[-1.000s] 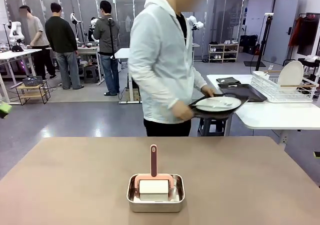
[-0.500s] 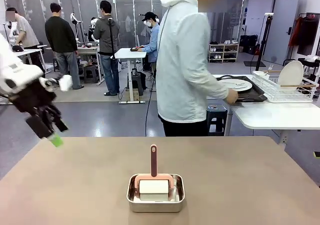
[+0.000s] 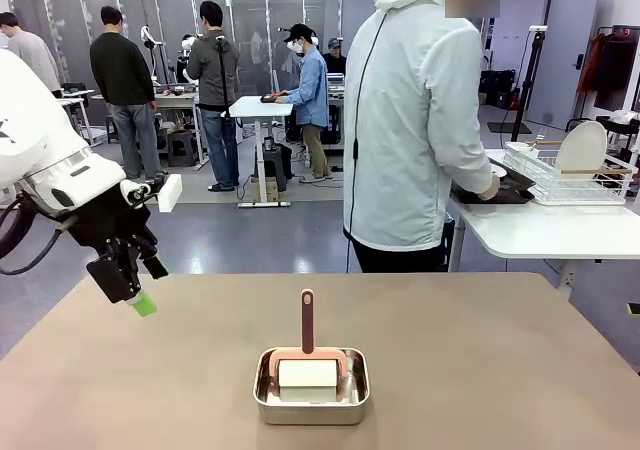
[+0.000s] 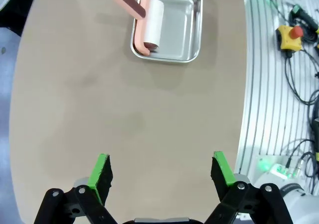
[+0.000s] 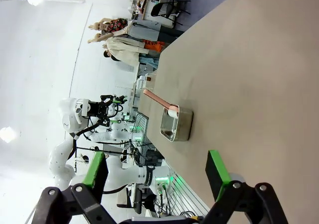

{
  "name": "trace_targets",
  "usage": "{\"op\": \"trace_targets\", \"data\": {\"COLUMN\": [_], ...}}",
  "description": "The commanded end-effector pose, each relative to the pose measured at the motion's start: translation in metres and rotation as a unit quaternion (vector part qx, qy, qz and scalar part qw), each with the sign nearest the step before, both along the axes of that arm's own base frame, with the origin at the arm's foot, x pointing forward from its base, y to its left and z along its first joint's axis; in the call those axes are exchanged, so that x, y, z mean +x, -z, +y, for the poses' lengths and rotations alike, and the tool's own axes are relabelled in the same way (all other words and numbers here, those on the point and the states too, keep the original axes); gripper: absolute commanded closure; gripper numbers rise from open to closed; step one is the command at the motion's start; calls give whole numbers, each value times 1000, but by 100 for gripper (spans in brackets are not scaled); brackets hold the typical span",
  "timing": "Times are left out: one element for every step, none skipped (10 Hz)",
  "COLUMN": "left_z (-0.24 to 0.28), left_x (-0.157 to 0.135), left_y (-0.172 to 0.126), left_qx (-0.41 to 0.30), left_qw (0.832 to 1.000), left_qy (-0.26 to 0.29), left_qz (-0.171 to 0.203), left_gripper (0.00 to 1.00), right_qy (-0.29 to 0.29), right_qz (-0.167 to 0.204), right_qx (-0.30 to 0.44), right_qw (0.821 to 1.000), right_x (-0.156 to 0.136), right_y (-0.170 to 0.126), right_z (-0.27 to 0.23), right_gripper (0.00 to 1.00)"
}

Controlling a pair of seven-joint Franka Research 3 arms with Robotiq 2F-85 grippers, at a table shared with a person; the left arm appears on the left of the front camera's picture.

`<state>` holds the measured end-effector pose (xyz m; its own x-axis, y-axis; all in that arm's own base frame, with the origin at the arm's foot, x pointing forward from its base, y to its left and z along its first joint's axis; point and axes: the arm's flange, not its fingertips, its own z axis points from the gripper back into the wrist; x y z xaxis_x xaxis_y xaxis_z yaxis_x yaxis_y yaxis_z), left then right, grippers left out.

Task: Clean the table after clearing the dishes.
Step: When the right (or left) Handle tray is removed, use the right hand (or left hand) to clean the right (or left) side of the table with the Lint Roller.

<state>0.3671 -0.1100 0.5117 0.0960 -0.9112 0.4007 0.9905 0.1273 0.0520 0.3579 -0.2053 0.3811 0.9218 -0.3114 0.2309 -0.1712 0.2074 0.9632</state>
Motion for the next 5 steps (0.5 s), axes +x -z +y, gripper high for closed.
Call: {"op": "trace_targets", "data": {"left_z": [0,0,0,0,0], "left_x": [0,0,0,0,0], "left_y": [0,0,0,0,0], "left_qx": [3,3,3,3,-4], "left_qw": [1000,1000,1000,1000,1000], "left_qy": [-1,-1,-1,-1,3], "left_qz": [-1,-1,-1,-1,2], "left_gripper": [0,0,0,0,0], "right_qy": [-6,-6,-6,-6,-6], "right_qz": [-8,-8,-8,-8,-8], "right_qx": [-3,-3,-3,-3,-3], "right_qw": [1000,1000,1000,1000,1000], "right_x": [-3,-3,-3,-3,-3], "right_y": [-1,-1,-1,-1,-1], "right_z": [0,0,0,0,0], "right_gripper": [0,0,0,0,0]}}
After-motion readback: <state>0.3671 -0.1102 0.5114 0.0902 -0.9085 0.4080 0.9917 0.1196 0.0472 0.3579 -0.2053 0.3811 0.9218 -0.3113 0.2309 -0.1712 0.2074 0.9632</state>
